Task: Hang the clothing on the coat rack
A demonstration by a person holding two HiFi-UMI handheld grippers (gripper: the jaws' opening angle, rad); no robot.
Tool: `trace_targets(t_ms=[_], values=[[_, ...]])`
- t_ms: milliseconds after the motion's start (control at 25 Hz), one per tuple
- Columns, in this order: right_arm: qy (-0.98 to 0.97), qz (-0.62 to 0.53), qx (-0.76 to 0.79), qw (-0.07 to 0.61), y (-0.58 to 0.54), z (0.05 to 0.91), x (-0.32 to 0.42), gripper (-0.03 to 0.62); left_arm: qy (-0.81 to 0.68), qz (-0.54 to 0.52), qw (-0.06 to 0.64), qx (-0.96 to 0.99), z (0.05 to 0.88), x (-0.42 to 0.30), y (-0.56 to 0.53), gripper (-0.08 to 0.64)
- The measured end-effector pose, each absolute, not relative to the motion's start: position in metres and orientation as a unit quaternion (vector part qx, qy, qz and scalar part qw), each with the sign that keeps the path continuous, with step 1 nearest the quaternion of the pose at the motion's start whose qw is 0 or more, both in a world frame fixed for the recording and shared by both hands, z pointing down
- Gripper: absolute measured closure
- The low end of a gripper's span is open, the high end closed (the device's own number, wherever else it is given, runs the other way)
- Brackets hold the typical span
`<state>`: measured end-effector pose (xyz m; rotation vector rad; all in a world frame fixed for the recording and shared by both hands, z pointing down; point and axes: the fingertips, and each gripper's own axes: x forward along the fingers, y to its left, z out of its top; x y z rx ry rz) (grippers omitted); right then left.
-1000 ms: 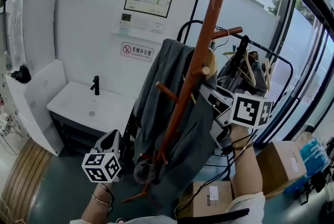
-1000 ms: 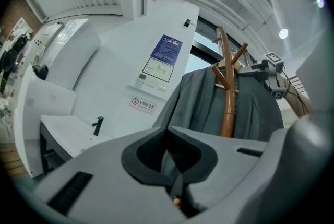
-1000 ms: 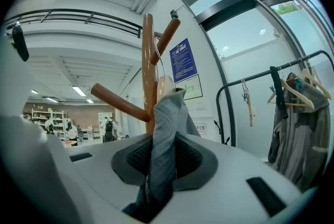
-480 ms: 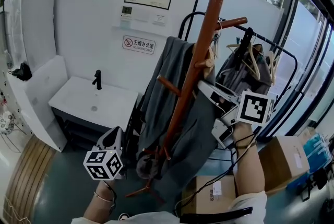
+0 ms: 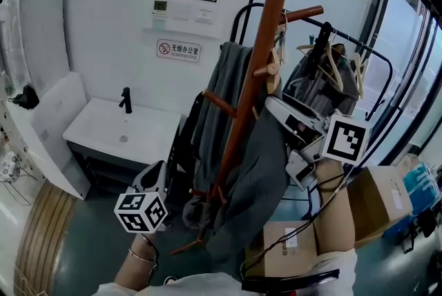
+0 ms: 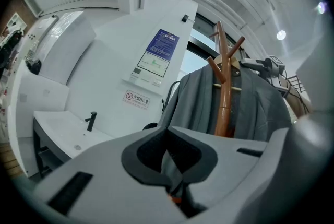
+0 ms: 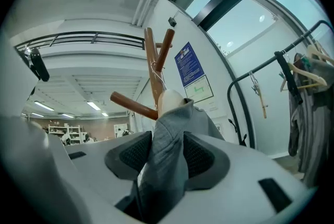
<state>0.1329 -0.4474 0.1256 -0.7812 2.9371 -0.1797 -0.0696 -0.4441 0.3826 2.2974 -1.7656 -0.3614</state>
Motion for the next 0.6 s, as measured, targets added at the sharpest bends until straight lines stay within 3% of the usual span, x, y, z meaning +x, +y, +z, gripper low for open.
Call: trace_targets(t_ms=[600], values=[[0.950, -0.033, -0.305, 0.060, -0.426, 0.125, 0.147, 0.377, -0.564, -0.117, 0.119, 0.808, 0.386, -0.054, -0.446, 0.552]])
